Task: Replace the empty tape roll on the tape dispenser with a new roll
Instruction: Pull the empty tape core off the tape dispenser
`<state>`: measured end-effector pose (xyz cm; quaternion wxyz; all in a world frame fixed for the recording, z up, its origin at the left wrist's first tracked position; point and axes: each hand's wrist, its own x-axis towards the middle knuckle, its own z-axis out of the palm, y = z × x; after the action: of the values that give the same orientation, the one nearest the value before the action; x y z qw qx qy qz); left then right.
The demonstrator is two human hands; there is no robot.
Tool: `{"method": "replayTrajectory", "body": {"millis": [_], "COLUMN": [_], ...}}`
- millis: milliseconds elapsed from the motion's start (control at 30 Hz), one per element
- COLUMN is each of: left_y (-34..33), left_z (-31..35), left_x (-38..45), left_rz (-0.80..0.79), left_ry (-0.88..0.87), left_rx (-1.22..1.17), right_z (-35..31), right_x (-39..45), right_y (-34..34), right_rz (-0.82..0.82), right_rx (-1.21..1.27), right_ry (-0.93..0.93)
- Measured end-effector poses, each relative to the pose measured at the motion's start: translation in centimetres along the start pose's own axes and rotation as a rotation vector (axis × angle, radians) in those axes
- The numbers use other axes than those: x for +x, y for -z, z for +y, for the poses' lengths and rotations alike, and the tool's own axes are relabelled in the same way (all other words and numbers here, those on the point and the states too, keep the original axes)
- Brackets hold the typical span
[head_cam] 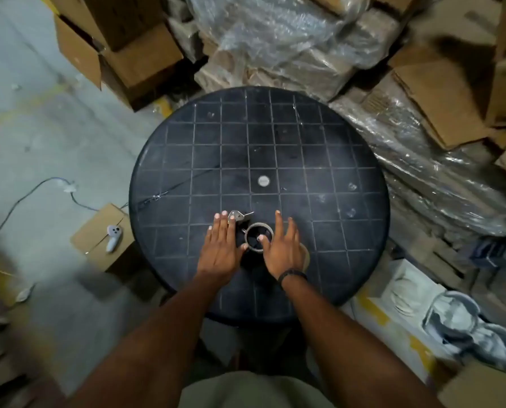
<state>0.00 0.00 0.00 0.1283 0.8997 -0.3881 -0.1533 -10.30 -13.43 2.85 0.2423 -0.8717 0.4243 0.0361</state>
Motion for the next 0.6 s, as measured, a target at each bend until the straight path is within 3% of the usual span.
{"method": "replayTrajectory", "body": {"millis": [200,600], "left_y": [-1.1,-4.2], "left_z": [1.4,1.8], "left_x": [1.8,6.1], "left_rz": [-0.107,-0.210], "left_ry": [0.177,0.267], "left_rx": [-0.150,0.032], "right_z": [0.3,-0.2], "right_x": [2.2,6.5], "right_y": [-2.4,-4.4], "right_rz": [-0.214,-0.246], "right_rx": [0.089,0.136], "right_ry": [-0.056,-0.139]}}
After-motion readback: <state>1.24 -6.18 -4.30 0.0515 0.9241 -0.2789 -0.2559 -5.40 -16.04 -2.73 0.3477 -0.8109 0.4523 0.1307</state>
